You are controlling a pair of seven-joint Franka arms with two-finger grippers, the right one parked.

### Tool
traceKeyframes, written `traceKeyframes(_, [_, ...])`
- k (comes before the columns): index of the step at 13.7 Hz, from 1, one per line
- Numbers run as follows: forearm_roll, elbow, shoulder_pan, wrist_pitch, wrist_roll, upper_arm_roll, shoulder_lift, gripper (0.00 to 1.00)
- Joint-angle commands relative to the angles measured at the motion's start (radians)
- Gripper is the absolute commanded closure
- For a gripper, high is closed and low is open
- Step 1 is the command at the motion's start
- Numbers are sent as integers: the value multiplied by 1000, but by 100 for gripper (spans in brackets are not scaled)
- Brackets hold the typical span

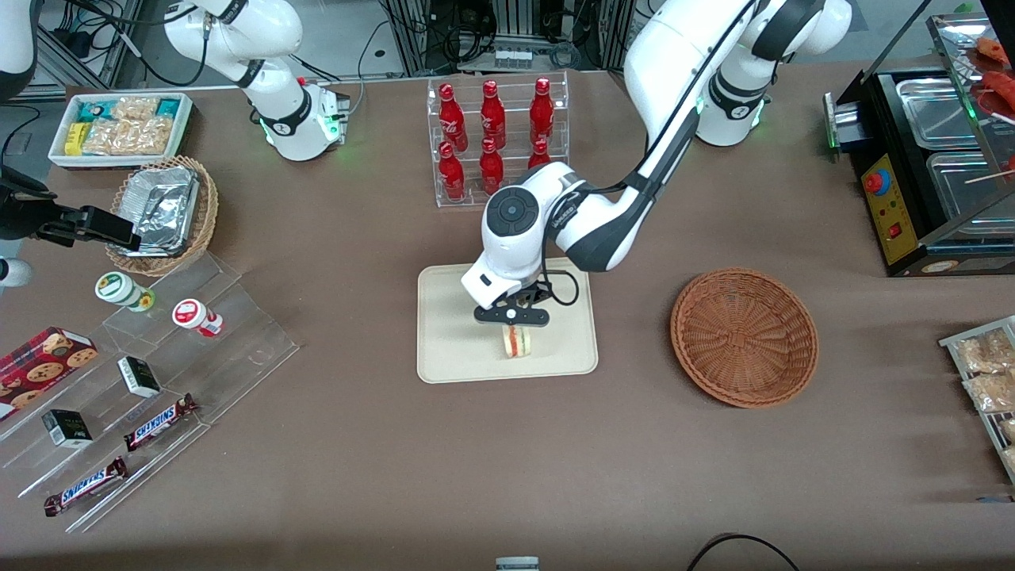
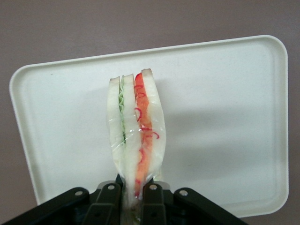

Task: Place sandwich from basket to tray
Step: 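Lower the sandwich onto the tray and open the left gripper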

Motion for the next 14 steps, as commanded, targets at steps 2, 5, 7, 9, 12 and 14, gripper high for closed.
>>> traceKeyframes(2, [11, 37, -37, 35, -42, 13, 45, 100])
traceKeyframes(5, [9, 36, -39, 45, -42, 13, 59, 100])
traceKeyframes(7, [11, 31, -43, 69, -42, 13, 68, 100])
traceKeyframes(9, [12, 34, -52, 74, -43, 13, 83, 100])
traceKeyframes(12, [11, 29, -52, 83, -46, 13, 85, 70])
traceKeyframes(14, [12, 29, -52, 82, -43, 13, 82, 1])
